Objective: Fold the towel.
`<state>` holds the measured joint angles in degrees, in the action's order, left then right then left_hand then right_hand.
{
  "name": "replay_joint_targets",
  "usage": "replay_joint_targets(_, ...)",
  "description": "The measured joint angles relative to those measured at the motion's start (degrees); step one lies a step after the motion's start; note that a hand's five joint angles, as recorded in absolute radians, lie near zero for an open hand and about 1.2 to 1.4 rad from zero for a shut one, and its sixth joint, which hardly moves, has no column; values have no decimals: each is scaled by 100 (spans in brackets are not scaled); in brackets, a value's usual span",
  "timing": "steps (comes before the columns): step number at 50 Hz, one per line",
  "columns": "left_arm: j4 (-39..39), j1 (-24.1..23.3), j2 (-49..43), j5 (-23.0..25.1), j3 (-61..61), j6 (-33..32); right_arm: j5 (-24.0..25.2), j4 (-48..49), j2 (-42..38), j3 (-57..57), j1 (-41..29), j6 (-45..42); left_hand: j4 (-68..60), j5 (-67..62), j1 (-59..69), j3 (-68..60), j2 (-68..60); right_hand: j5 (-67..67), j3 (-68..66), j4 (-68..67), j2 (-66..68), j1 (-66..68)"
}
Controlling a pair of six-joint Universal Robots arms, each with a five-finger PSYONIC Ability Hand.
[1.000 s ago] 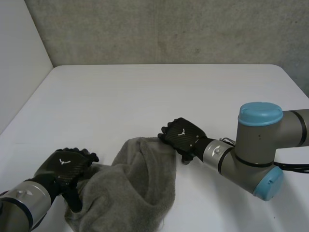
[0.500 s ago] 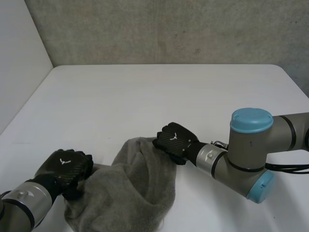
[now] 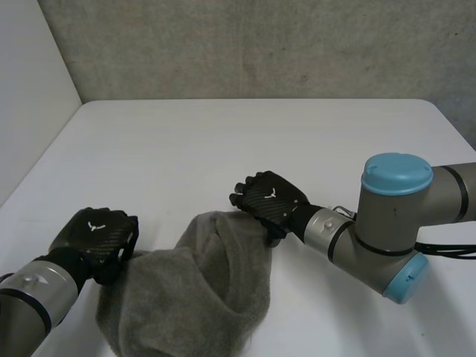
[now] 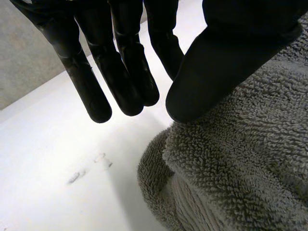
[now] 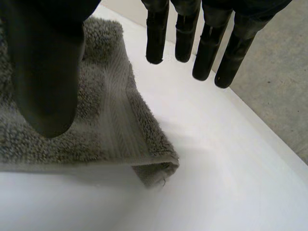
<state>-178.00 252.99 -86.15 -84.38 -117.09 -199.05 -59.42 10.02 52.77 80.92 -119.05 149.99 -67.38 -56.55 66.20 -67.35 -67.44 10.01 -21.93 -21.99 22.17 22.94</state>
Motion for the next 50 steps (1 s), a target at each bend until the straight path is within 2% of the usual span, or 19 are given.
replay_joint_targets(11,11,0,158,-3,-72,20,198,-311,-131,-8,-186,205,-221,-222,179,-223,-219,-87,72,124,-39,-98)
replay_joint_targets(14,7,0,197,-16,-76,26,300,-311,-214,0,-343,209,-236,-222,179,-228,-222,273,-31,-11,18,-3)
replay_joint_targets(16,2,1,215,-22,-66,29,351,-305,-266,2,-444,209,-236,-222,179,-229,-224,1158,-873,-875,856,781)
replay_joint_targets(18,-6,5,226,-25,-45,31,377,-296,-304,-7,-529,208,-237,-222,179,-229,-225,2413,-2265,-2168,2283,2164)
replay_joint_targets(22,-52,21,230,-21,29,30,330,-279,-338,-110,-635,220,-238,-222,205,-231,-226,5260,-5085,-5192,5083,4814)
replay_joint_targets(27,-243,-7,196,-13,213,23,-86,-255,-161,-335,-567,410,-238,-222,206,-232,-227,5405,-5273,-5447,5151,4893)
replay_joint_targets(30,-464,-91,115,-15,431,29,-537,-226,144,-450,-313,642,-239,-222,206,-232,-227,5405,-5296,-5447,5151,4911)
replay_joint_targets(35,-1013,-512,-326,-48,1079,37,-1210,-171,883,-480,317,924,-240,-235,234,-234,-228,5407,-5382,-5447,5158,4919)
replay_joint_targets(39,-1362,-1044,-868,-85,1755,41,-1468,-223,1498,-353,742,979,-240,-254,239,-234,-228,5424,-5397,-5447,5194,4940)
replay_joint_targets(45,-1551,-1819,-1791,-99,2733,42,-1392,-639,2131,70,1225,769,-240,-254,239,-234,-229,5424,-5399,-5447,5194,4941)
replay_joint_targets(50,-1588,-2123,-2416,-101,3160,20,-1216,-1108,2278,507,1394,334,-240,-254,239,-234,-229,5424,-5400,-5447,5194,4941)
